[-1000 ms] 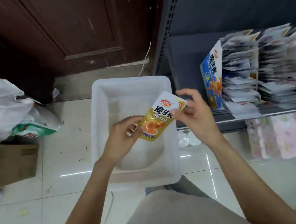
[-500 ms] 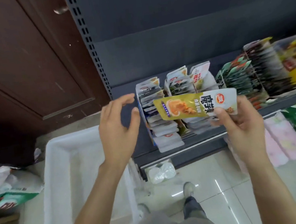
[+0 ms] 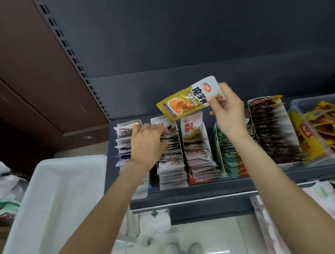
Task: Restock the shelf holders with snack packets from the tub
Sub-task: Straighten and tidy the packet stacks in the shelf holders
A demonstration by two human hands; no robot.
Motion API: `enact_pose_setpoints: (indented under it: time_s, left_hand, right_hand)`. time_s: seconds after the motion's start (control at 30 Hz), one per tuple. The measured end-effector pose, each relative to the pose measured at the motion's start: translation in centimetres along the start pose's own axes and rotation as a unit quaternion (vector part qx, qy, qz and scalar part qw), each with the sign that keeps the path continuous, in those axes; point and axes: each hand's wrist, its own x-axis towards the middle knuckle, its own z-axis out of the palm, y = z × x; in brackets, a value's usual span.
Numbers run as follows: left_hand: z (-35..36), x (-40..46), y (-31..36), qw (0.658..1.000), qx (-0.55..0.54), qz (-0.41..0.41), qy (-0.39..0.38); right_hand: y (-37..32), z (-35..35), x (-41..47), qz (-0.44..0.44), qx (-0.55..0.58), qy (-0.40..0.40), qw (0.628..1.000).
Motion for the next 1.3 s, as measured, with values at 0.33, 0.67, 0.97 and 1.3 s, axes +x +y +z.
enact_pose_setpoints:
  time_s: [0.33,0.67,0.97,1.3]
  left_hand:
    - [0.1,-1.9,0.4,0.996,-0.028,0.044,0.074]
    - [0.3,-2.1,-0.3,0.993,-0.026,0.062,0.096]
    - [0.6,-1.1,-1.1,0.990,-0.032,0.063,0.123]
    - [-3.2,-2.0,4.9,0.894,-0.379,0.046,0.235]
  right_hand:
    - [-1.0,5.3,1.7,-0.220,-0.343,-0.223,0.885]
    - [0.6,8.3,0.7,-0.248,-0.444,-0.270,0.818]
    - [0.7,8.8,1.4,-0.157,-0.418,-0.275,0.851]
    - [1.5,-3.8,-6.6,-0.053,-0.129,0.010,0.990]
